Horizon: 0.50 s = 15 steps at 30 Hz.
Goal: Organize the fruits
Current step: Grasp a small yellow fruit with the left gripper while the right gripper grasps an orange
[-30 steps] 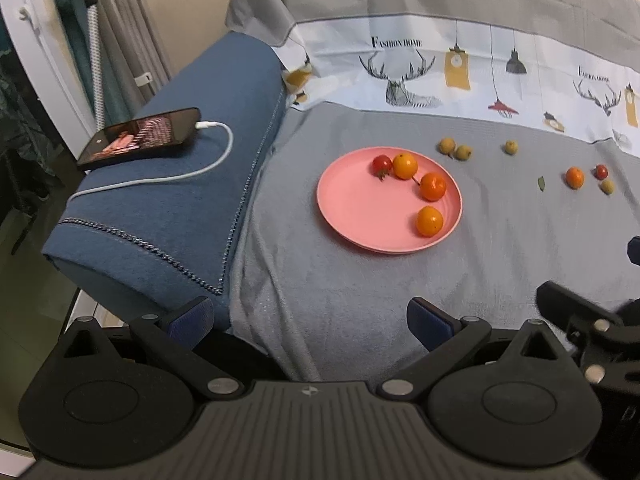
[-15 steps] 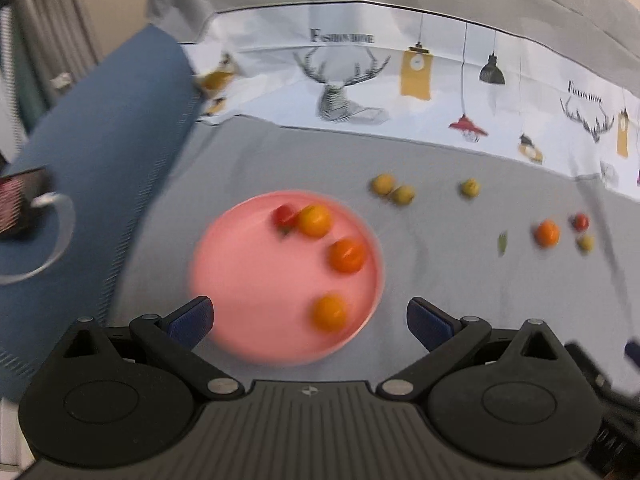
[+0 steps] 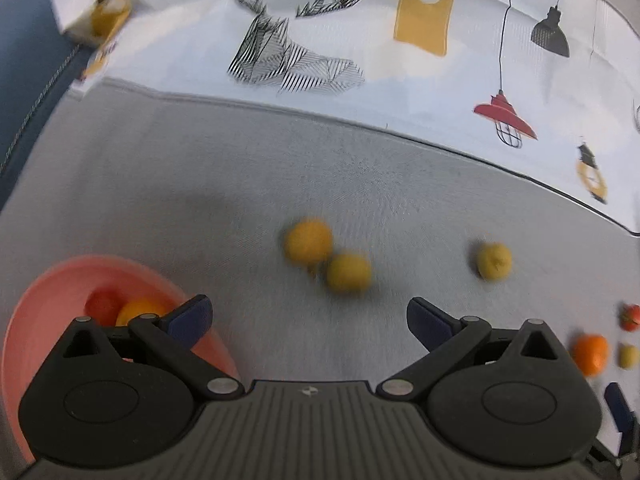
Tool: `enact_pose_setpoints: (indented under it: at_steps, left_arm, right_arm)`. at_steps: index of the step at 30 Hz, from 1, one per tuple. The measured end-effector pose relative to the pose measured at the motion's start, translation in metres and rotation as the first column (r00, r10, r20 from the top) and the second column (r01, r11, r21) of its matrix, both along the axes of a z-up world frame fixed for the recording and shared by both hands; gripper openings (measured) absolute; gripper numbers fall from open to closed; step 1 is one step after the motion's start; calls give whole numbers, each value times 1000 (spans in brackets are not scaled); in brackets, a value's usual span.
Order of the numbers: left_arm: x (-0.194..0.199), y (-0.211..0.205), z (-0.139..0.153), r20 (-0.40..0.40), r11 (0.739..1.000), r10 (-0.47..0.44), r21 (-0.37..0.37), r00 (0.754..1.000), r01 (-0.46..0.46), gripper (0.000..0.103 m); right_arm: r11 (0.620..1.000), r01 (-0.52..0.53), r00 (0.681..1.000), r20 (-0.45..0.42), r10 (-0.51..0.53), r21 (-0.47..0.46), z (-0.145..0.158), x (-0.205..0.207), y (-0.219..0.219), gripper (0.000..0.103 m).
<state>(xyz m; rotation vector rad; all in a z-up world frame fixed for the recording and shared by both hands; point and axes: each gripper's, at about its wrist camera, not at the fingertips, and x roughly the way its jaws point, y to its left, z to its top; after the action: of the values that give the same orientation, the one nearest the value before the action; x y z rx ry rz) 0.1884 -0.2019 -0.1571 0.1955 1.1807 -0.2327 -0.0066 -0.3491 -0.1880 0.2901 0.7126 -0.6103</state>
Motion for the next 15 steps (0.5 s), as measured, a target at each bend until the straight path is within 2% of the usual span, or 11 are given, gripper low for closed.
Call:
enact_pose_setpoints:
  at_steps: [1, 4, 8, 10, 11, 12, 13, 14, 15]
  left_arm:
    - [5, -4, -6, -13, 1000, -7, 3, 1000, 7, 103]
    - [19, -7, -21, -78, 999, 31, -13, 997, -32, 103]
    - [22, -7, -23, -54, 997, 55, -48, 997, -58, 102]
    - [20, -3, -20, -48, 995, 70, -62, 996, -73, 89]
    - [18, -2, -17, -34, 996, 71, -54, 997, -73, 70]
    - [17, -2, -15, -27, 997, 65, -37, 997, -66, 44]
    - [17, -3, -13, -34, 997, 61, -37, 998, -62, 31]
    - [17, 0, -12, -52, 996, 67, -49, 996, -69, 28]
    - [17, 3, -11, -67, 995, 81, -61, 994, -85, 28]
  right_arm:
    - [1000, 6, 1000, -22, -6, 3, -8, 6, -5, 102]
    - [998, 1, 1000, 26, 0, -66, -18, 8, -5, 102]
    - [997, -4, 999, 49, 8, -77, -21, 6, -5, 102]
    - [997, -7, 999, 48, 10, -75, -20, 7, -7, 102]
    - [997, -10, 999, 47, 14, -71, -19, 5, -7, 100]
    - [998, -9, 999, 50, 12, -67, -18, 4, -7, 88]
    - [997, -9, 998, 61, 14, -72, -14, 0, -4, 62]
    - [997, -20, 997, 67, 25, -76, -12, -2, -1, 40]
    - [996, -25, 997, 65, 31, -81, -9, -4, 2, 39]
